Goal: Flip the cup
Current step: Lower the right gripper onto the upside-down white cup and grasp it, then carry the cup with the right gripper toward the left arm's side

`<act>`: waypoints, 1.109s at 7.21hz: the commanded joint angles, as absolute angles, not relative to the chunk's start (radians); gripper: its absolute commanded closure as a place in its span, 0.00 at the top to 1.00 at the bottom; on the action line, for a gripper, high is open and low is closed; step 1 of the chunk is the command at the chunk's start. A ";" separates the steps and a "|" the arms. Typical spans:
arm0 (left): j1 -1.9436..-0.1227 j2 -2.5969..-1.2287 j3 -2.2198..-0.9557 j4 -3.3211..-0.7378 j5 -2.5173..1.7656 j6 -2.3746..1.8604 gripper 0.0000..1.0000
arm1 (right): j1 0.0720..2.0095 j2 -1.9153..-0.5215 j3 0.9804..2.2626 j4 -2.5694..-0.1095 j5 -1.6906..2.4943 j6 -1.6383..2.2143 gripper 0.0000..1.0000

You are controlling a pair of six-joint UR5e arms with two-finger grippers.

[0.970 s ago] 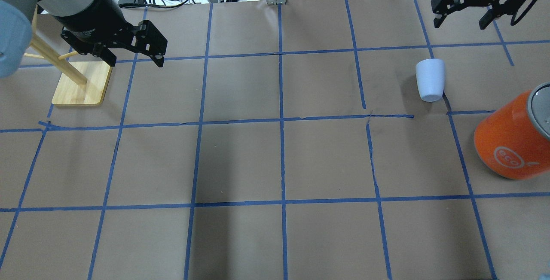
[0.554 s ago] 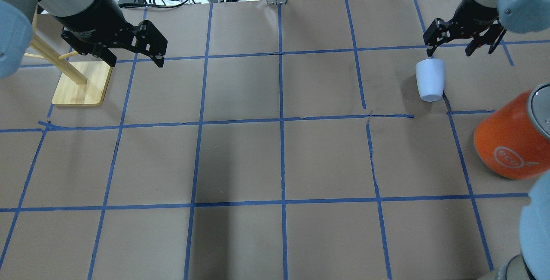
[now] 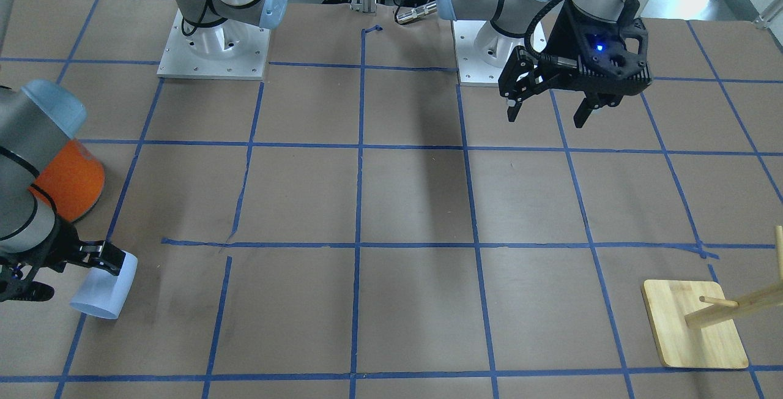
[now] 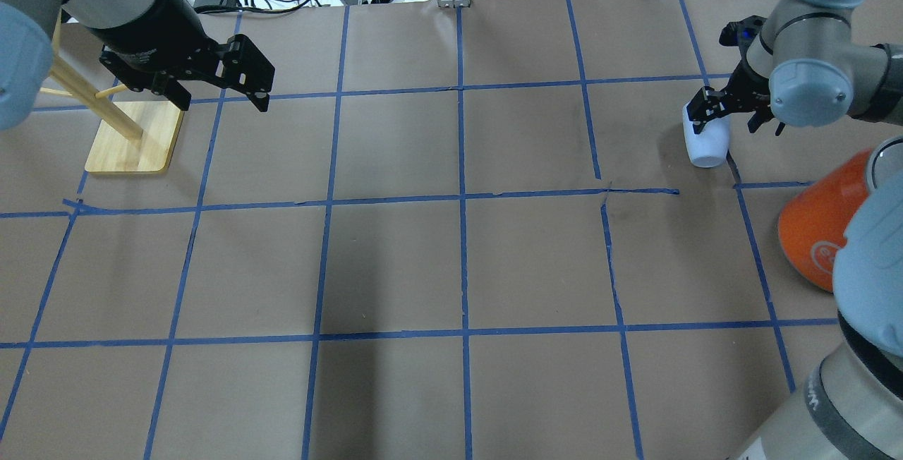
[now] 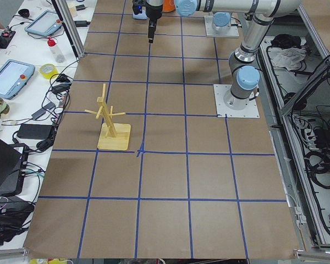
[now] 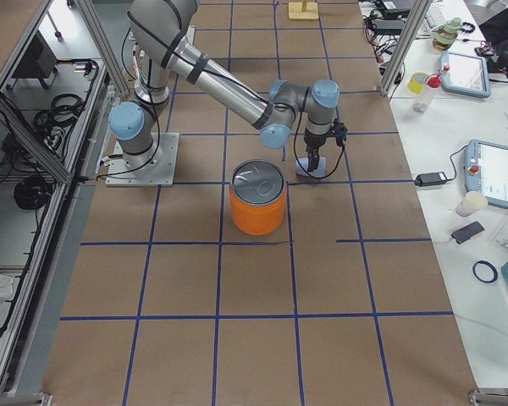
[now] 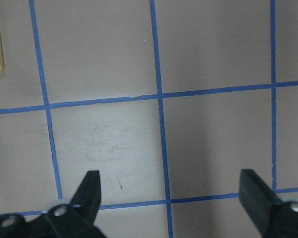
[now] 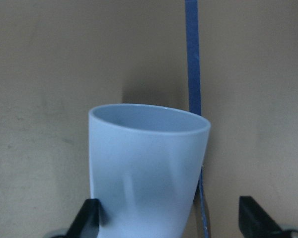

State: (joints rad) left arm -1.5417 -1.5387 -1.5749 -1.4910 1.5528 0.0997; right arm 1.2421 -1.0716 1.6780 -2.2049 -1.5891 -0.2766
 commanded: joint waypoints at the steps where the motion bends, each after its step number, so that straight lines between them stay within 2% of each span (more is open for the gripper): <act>1: -1.542 -1.539 -1.575 -1.491 1.552 0.100 1.00 | 1.239 -1.032 1.667 -2.235 -1.565 -0.275 0.96; 2: -1.542 -1.539 -1.575 -1.491 1.552 0.100 1.00 | 1.239 -1.032 1.667 -2.235 -1.562 -0.273 0.71; 3: -1.542 -1.539 -1.577 -1.491 1.552 0.100 1.00 | 1.239 -1.040 1.669 -2.235 -1.533 -0.281 0.53; 5: -1.542 -1.539 -1.577 -1.491 1.552 0.101 1.00 | 1.302 -1.072 1.669 -2.218 -1.516 -0.352 0.51; 8: -1.542 -1.539 -1.575 -1.491 1.552 0.100 1.00 | 1.616 -1.120 1.646 -2.308 -1.477 -0.387 0.50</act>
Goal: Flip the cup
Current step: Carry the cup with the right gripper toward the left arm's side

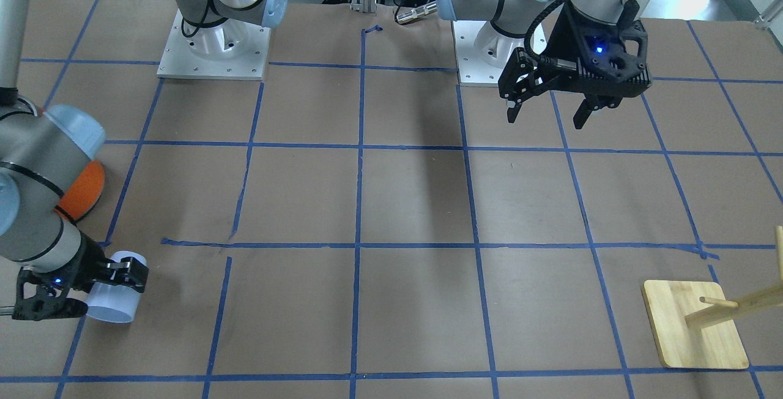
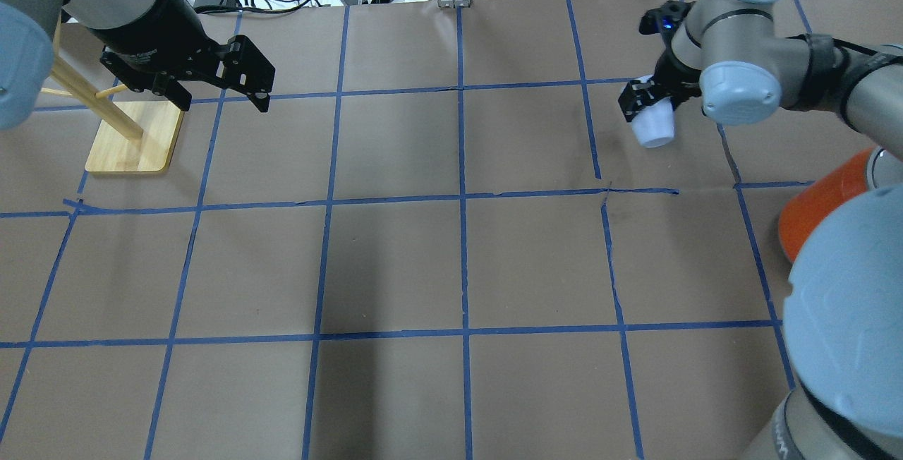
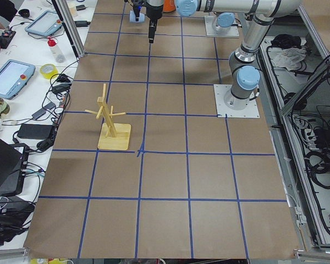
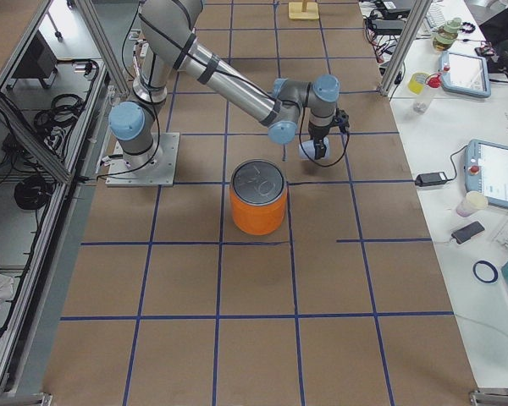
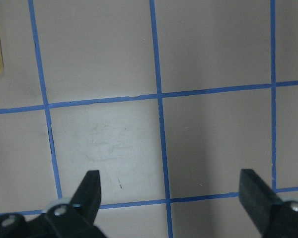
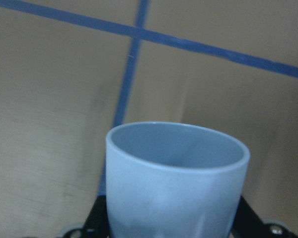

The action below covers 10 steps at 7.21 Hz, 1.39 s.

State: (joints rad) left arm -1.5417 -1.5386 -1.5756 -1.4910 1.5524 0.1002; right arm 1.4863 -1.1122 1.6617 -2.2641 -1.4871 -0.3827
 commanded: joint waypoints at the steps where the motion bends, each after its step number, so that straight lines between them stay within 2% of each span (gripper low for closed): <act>1: -1.542 -1.539 -1.575 -1.491 1.552 0.100 1.00 | 1.684 -1.117 1.634 -2.303 -1.462 -0.397 0.49; 3: -1.542 -1.539 -1.577 -1.491 1.552 0.100 1.00 | 1.845 -1.117 1.634 -2.333 -1.471 -0.531 0.49; 6: -1.542 -1.539 -1.575 -1.491 1.552 0.100 1.00 | 1.929 -1.056 1.637 -2.477 -1.457 -1.058 0.50; 9: -1.542 -1.539 -1.575 -1.491 1.552 0.100 1.00 | 1.977 -1.000 1.647 -2.484 -1.457 -1.395 0.51; 10: -1.542 -1.539 -1.577 -1.491 1.552 0.100 1.00 | 1.979 -0.999 1.651 -2.471 -1.459 -1.397 0.52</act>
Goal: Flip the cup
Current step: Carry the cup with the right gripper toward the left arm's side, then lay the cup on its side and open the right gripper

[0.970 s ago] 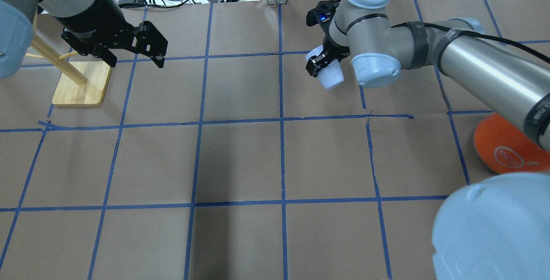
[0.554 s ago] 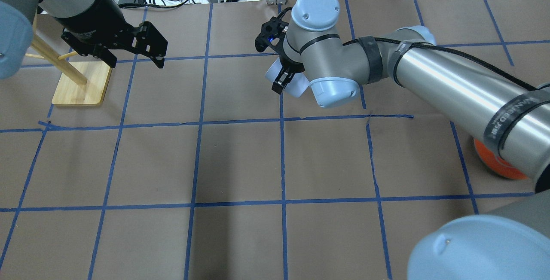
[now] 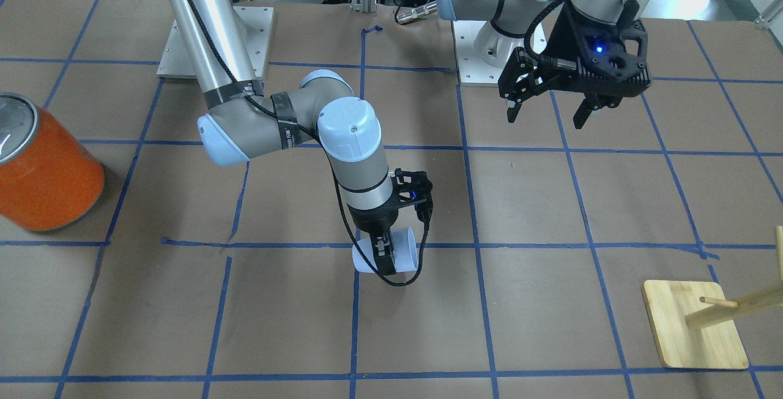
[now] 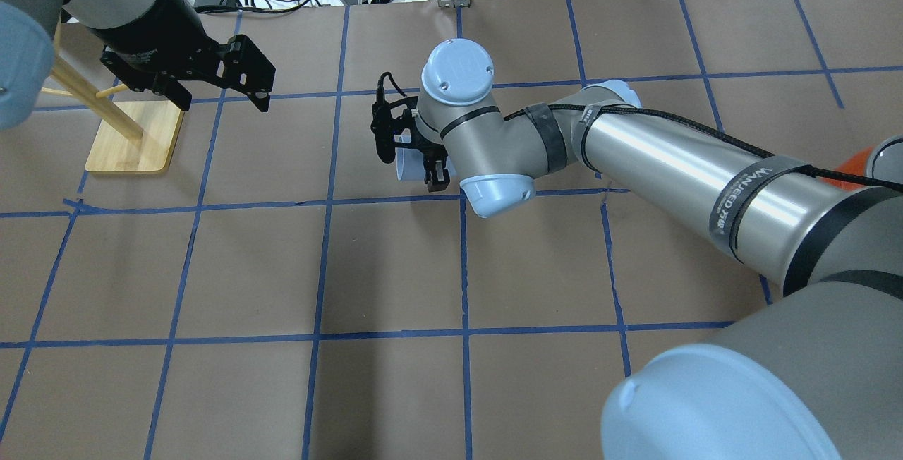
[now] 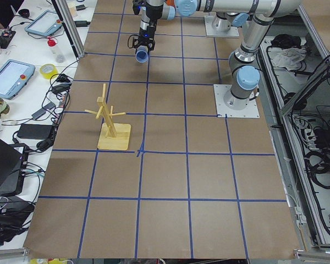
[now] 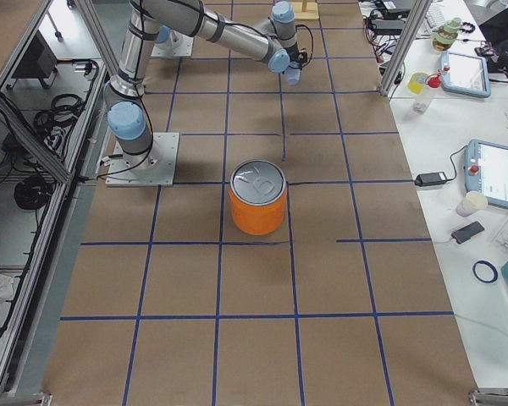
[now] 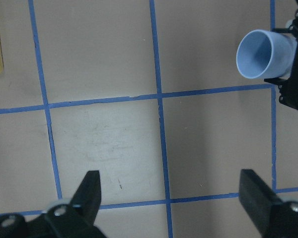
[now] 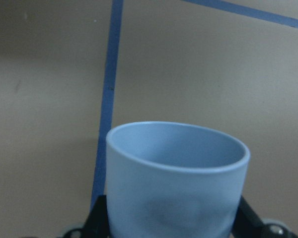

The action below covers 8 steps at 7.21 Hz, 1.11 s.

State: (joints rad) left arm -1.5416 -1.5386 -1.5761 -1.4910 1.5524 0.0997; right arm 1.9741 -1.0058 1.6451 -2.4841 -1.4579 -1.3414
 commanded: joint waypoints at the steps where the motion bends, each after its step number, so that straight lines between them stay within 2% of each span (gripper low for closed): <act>1: -1.542 -1.539 -1.577 -1.491 1.552 0.101 1.00 | 1.979 -0.994 1.651 -2.473 -1.457 -1.396 0.75; 2: -1.542 -1.539 -1.575 -1.491 1.552 0.101 1.00 | 1.977 -0.996 1.658 -2.471 -1.457 -1.394 1.00; 4: -1.542 -1.539 -1.575 -1.491 1.552 0.101 1.00 | 1.971 -1.058 1.673 -2.462 -1.462 -1.379 1.00; 6: -1.542 -1.539 -1.575 -1.491 1.552 0.100 1.00 | 1.932 -1.257 1.695 -2.355 -1.474 -1.336 1.00; 8: -1.522 -1.540 -1.583 -1.493 1.540 0.115 1.00 | 1.818 -1.444 1.683 -2.127 -1.471 -1.319 1.00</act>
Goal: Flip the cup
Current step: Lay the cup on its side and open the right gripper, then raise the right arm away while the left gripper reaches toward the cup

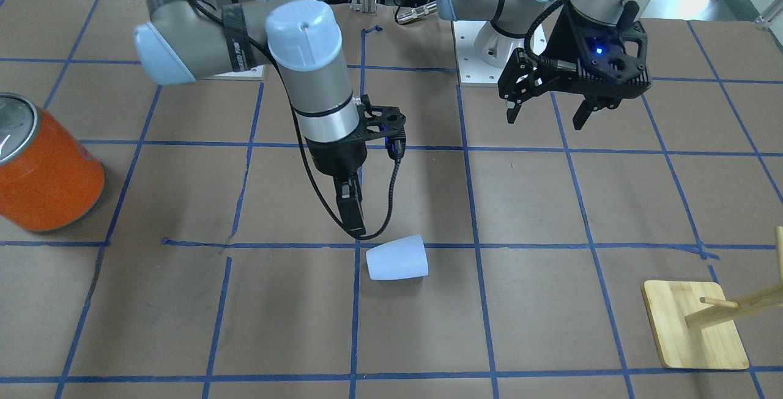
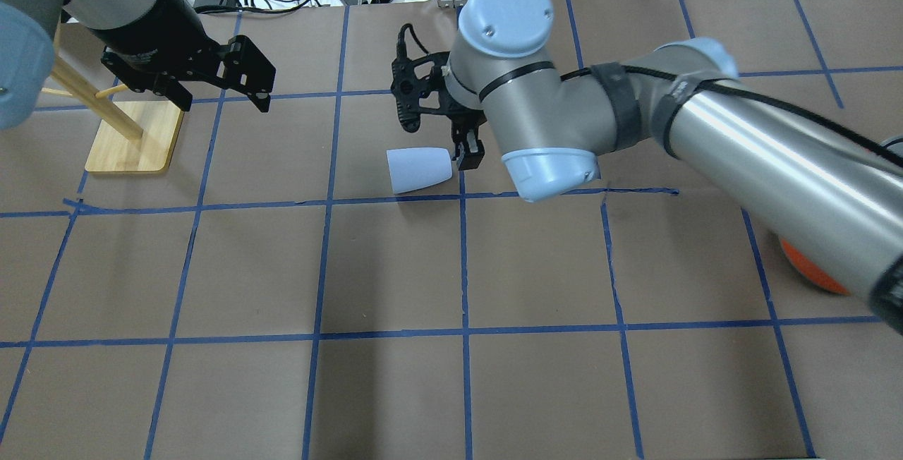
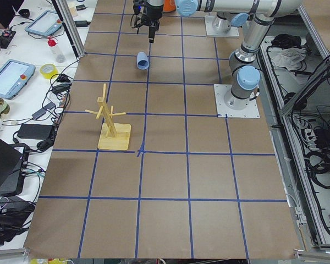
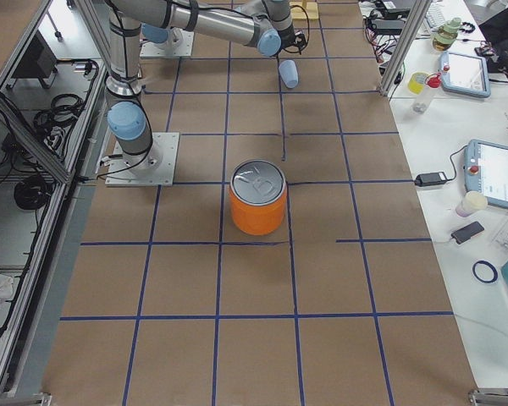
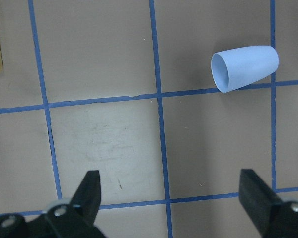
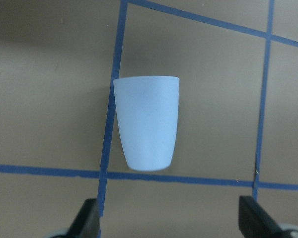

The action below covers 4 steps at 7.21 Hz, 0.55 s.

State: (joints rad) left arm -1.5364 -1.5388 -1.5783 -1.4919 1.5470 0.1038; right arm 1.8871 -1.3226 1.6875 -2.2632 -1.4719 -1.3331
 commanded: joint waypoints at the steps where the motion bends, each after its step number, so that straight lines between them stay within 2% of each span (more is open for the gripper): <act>1: -1.511 -1.551 -1.592 -1.493 1.498 0.114 1.00 | 1.759 -1.551 1.681 -2.040 -1.479 -1.272 1.00; 3: -1.479 -1.606 -1.656 -1.418 1.288 0.112 1.00 | 1.624 -1.679 1.648 -1.843 -1.480 -1.258 1.00; 4: -1.474 -1.650 -1.707 -1.300 1.217 0.103 1.00 | 1.553 -1.680 1.629 -1.815 -1.480 -1.208 1.00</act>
